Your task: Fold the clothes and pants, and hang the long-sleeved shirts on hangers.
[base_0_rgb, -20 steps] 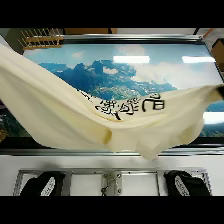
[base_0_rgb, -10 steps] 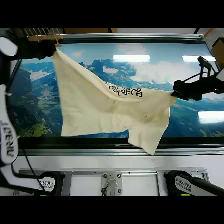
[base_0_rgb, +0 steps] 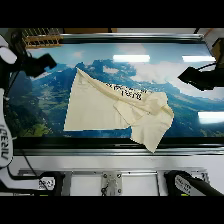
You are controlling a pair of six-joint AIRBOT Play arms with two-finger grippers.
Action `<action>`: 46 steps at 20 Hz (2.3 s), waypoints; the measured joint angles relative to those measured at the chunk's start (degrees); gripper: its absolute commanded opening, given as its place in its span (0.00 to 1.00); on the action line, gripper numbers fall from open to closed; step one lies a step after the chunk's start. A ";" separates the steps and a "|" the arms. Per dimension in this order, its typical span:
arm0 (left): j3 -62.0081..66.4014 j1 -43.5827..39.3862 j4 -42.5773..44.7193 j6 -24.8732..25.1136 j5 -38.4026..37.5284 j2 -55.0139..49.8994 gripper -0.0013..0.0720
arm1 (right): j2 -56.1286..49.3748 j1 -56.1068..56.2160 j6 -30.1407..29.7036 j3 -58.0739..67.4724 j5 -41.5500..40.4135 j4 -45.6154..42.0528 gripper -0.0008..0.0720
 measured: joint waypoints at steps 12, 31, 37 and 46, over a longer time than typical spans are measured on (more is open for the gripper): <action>-61.86 2.73 -6.36 -13.09 15.30 26.86 0.95 | 19.61 0.15 -1.66 -14.38 0.39 2.84 0.83; -49.20 -2.75 -11.65 -9.68 21.97 15.63 0.02 | 17.46 -11.76 -3.89 -23.67 5.49 3.89 0.85; -48.11 -0.59 -11.56 -4.42 20.28 19.43 0.02 | 5.73 -17.25 -10.43 -37.53 0.22 5.53 0.84; -47.95 -0.35 -11.63 -3.06 19.56 20.11 0.02 | -9.25 -9.14 -16.76 -40.63 -7.06 18.71 0.76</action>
